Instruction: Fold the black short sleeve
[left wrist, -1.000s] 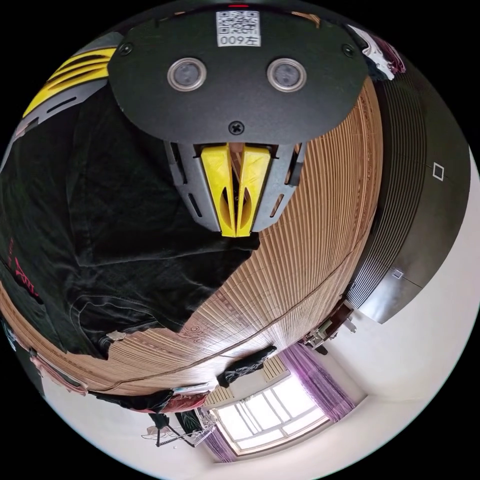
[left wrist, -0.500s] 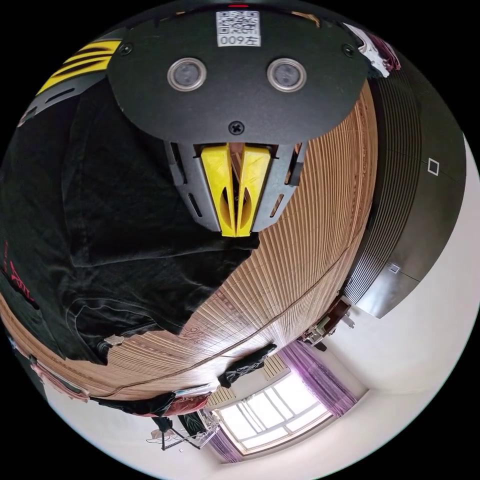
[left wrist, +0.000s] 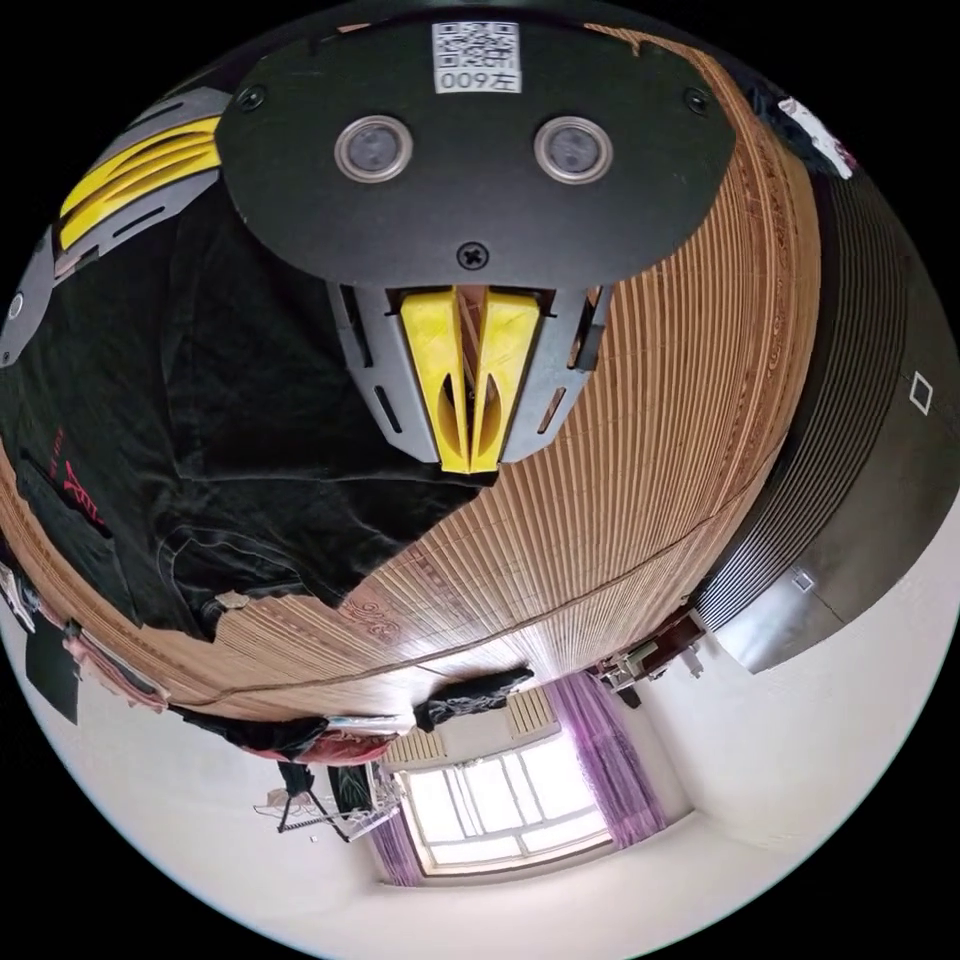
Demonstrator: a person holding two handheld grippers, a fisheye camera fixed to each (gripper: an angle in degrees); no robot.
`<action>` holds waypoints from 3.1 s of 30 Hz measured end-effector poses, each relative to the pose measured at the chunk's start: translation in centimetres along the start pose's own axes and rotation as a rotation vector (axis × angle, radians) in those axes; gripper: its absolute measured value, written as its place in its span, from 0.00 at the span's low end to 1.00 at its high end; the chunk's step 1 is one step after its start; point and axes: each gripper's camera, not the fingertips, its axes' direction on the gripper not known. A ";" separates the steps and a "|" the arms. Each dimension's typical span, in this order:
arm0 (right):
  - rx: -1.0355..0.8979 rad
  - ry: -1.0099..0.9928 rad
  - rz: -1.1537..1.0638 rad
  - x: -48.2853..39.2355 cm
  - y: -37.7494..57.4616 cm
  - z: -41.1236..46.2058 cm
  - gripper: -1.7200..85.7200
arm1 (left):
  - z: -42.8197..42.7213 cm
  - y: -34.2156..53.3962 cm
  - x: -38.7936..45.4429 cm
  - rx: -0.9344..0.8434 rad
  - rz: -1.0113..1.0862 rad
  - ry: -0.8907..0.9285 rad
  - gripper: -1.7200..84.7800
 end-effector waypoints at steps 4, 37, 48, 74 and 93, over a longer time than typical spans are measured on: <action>-0.001 0.009 -0.001 0.2 0.0 0.2 0.01 | -1.3 1.4 -2.7 0.039 -0.069 0.037 0.03; 0.012 0.045 -0.020 2.9 1.4 4.8 0.01 | -20.4 27.4 -15.3 0.223 -0.239 0.387 0.02; -0.001 0.101 -0.005 2.9 2.1 8.4 0.01 | -14.9 29.2 -10.0 -0.176 -0.059 0.253 0.02; -0.009 0.294 -0.148 -1.5 6.1 17.3 0.01 | -8.7 37.0 -11.3 -0.170 -0.032 0.222 0.02; -0.018 0.240 -0.118 -3.4 8.5 17.3 0.01 | -2.9 43.9 -9.0 -0.164 0.001 0.188 0.02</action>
